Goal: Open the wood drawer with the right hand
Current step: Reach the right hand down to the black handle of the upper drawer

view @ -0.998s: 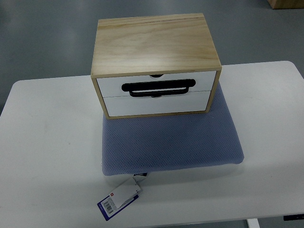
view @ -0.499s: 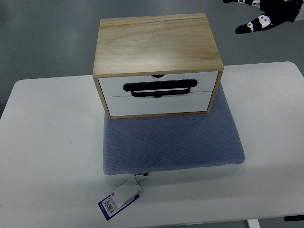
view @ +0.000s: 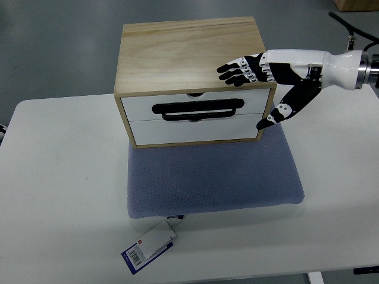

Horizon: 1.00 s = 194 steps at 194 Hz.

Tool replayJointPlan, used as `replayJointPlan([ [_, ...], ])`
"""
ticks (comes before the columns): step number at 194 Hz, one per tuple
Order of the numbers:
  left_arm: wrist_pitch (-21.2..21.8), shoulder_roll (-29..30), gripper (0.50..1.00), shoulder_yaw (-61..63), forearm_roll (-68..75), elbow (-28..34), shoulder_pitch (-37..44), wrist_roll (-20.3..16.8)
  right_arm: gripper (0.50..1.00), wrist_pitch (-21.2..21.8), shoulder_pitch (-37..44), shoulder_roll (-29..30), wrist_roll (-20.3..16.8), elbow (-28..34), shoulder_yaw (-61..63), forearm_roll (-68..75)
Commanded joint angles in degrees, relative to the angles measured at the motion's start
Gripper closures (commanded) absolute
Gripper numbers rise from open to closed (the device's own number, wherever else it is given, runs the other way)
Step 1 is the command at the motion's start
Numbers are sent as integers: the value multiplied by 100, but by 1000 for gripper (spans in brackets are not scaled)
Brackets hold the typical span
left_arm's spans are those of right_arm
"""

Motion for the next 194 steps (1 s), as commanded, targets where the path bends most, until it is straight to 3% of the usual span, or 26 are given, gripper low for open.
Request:
replayJointPlan([
  [1,-1,0,500,0,0,0,1,-2,552,0,8,277,-180,-10,-19,-265],
  [48,-1,0,500,0,0,0,1,-2,552,0,17,532,-461,-142,-107,-511],
  [49,-1,0,500,0,0,0,1,-2,552,0,26,532,-609,-176,-107,-520],
  [65,-1,0,500,0,0,0,10,7,552,0,35,585,-769,-221,-107,-625],
  [194,-1,0,500,0,0,0,10,-2,552,0,211,1473,-822,-704,-107,-1592],
])
